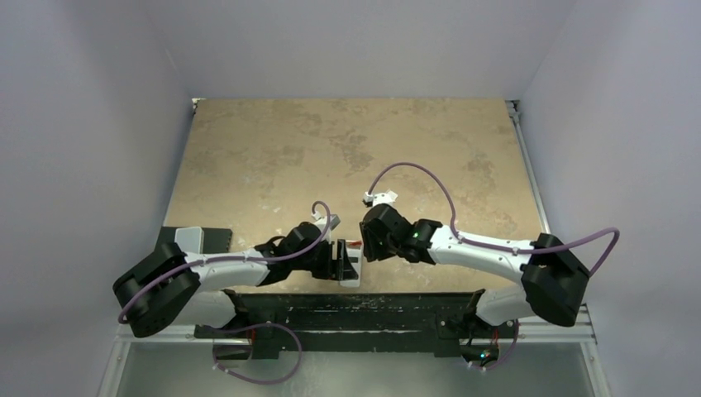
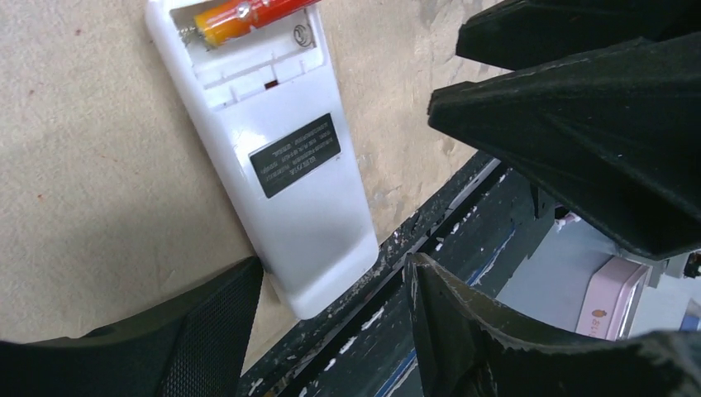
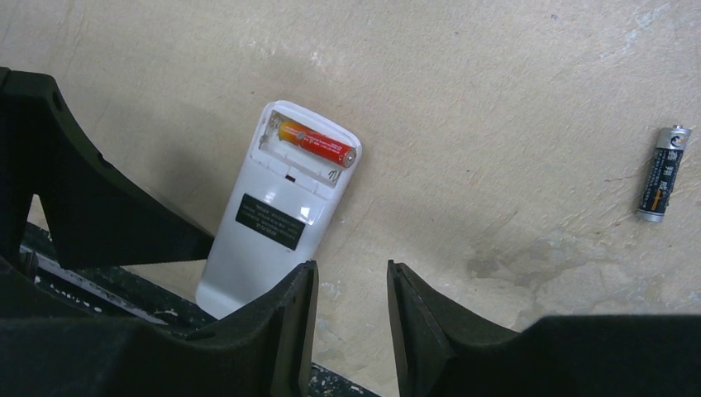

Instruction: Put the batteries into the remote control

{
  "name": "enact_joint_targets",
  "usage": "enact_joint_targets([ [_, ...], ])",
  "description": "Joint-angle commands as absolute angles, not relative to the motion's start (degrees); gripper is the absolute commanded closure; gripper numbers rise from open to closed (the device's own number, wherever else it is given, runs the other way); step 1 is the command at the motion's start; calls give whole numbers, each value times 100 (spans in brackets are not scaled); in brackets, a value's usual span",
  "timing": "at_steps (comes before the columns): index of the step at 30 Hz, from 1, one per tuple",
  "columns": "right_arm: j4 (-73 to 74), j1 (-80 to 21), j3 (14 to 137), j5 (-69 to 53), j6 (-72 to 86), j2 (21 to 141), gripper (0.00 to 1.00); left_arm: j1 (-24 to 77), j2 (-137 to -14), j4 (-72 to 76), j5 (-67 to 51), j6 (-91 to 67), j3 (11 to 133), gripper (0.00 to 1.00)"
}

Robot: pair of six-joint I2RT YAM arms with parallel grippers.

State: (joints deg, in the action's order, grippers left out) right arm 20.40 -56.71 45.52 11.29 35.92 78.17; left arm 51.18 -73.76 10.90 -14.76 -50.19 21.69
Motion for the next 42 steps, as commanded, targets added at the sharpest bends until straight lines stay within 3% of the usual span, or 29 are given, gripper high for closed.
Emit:
enact_joint_targets([
  [1,2056,-5666,4872,1341,3536,7945,56,5193,-7577,1097,-1349,-5021,2212,36],
  [20,1928,-5655,5260,1529,3577,8289,56,5019,-7511,-384,-131,-4343,3169,28],
  [28,1683,-5657,5265,1439,3795,8440,59,4289,-7823,344,-737,-4076,3109,47],
  [42,1577,-5643,5287,1531,3884,8598,60,4110,-8230,489,-840,-3885,3295,84],
])
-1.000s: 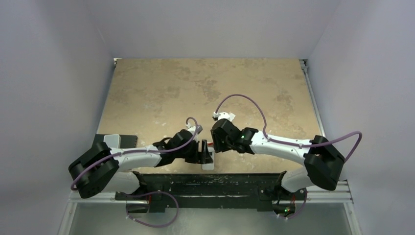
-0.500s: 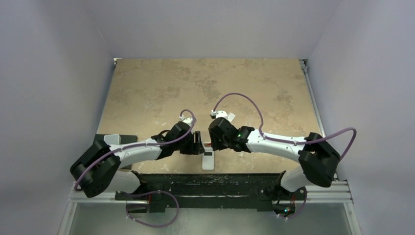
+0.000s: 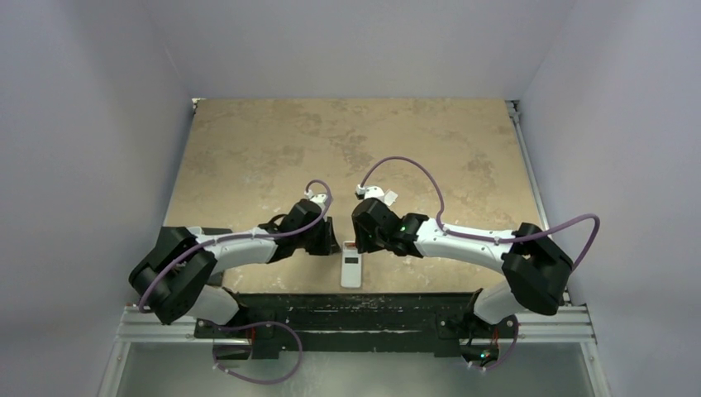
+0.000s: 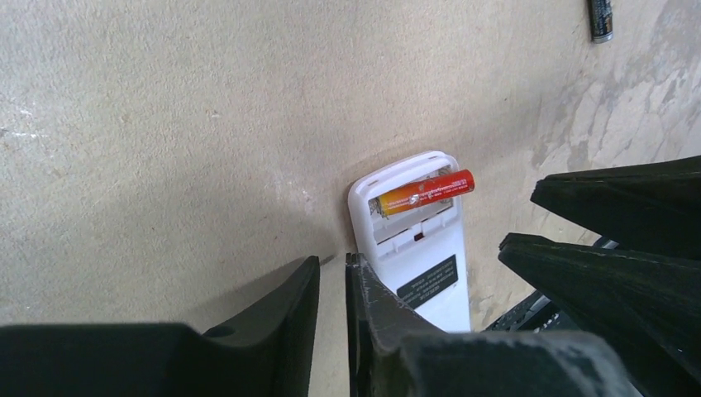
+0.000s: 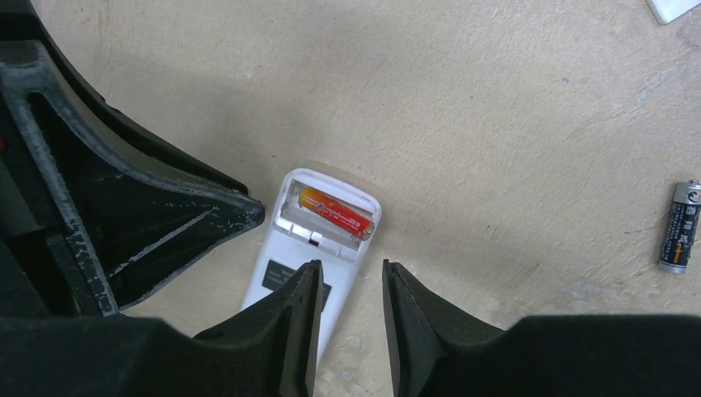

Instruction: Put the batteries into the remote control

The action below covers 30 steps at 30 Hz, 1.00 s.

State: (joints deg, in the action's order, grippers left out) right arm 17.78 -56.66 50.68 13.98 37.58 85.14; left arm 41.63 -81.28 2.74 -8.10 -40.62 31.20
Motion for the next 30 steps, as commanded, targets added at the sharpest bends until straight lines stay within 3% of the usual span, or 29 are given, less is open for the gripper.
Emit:
enact_joint_targets([
  [1,1576,-5643,5297,1525,3889,8610,61,4112,-8261,510,-866,-3885,3296,85],
  [11,1519,-5599,5293,1600,4018,8718,62,4106,-8501,714,-1050,-3938,3372,92],
  [30,1447,-5546,5265,1560,4263,8907,65,4111,-8446,711,-1143,-3960,3332,97],
])
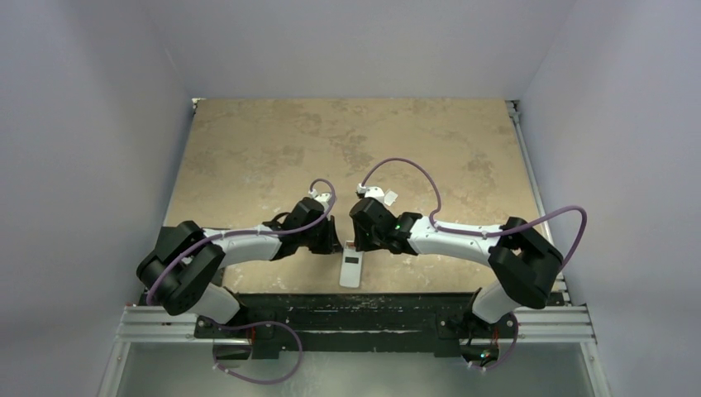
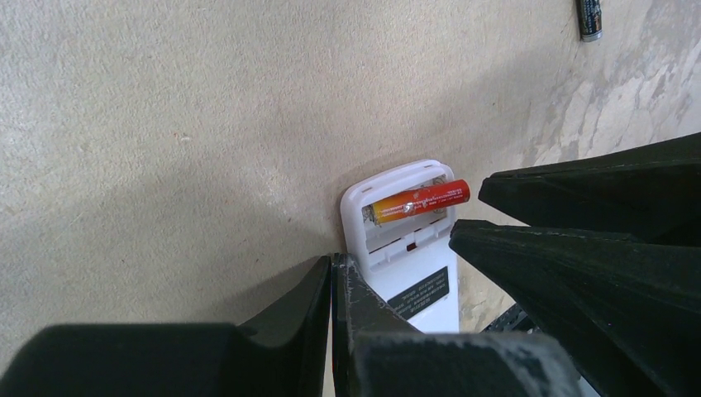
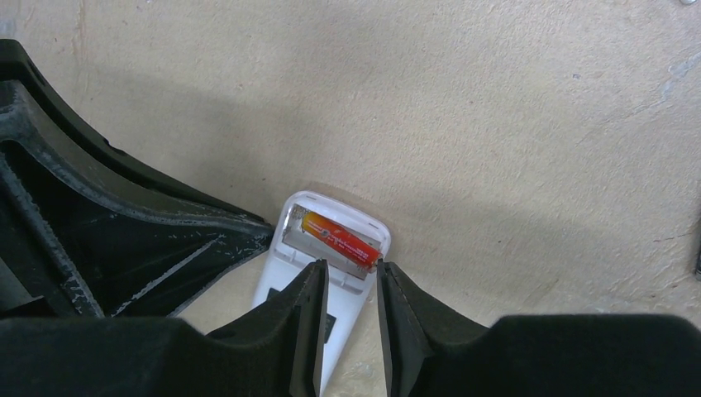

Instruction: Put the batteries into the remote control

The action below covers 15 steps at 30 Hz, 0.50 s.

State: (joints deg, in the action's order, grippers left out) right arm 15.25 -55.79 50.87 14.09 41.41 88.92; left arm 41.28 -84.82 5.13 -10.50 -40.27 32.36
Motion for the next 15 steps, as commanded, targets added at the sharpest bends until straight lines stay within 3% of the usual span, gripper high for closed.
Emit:
enact_joint_targets([
  [1,1456,-5546,5269,1569,4263,8918,65,4117,-8446,714,-1154,-3961,3329,97],
  [15,1530,-5546,5239,1581,4319,8973,69,4106,-8438,786,-1228,-3998,3313,99],
])
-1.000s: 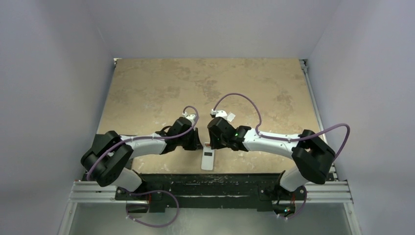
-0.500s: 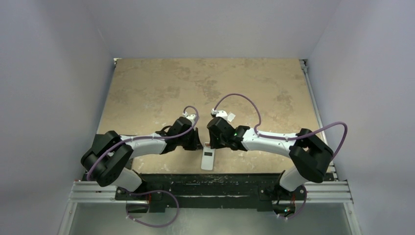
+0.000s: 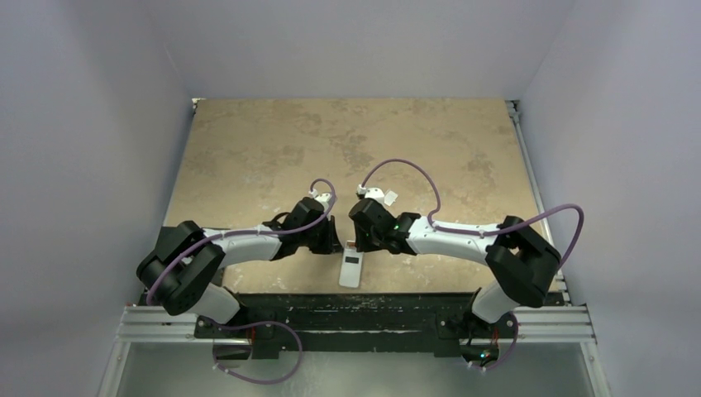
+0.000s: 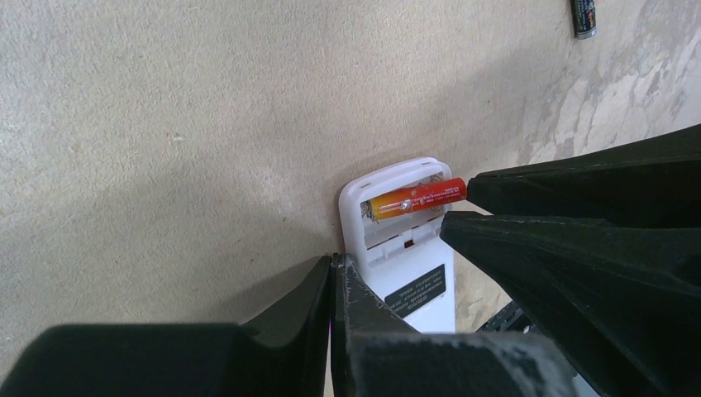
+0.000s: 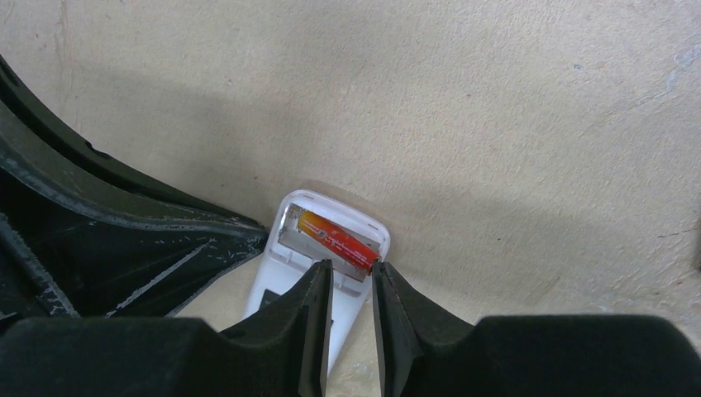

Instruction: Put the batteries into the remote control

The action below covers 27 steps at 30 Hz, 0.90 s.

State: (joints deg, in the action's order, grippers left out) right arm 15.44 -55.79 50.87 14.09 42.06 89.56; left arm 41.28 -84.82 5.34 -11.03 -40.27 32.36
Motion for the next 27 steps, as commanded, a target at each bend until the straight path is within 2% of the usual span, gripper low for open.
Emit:
enact_joint_targets([
  [1,1531,-5546,5238,1571,4324,8973,69,4108,-8438,790,-1237,-4001,3313,99],
  [27,1299,-5546,5213,1271,4320,9228,77,4116,-8517,833,-1366,-4008,3306,100],
])
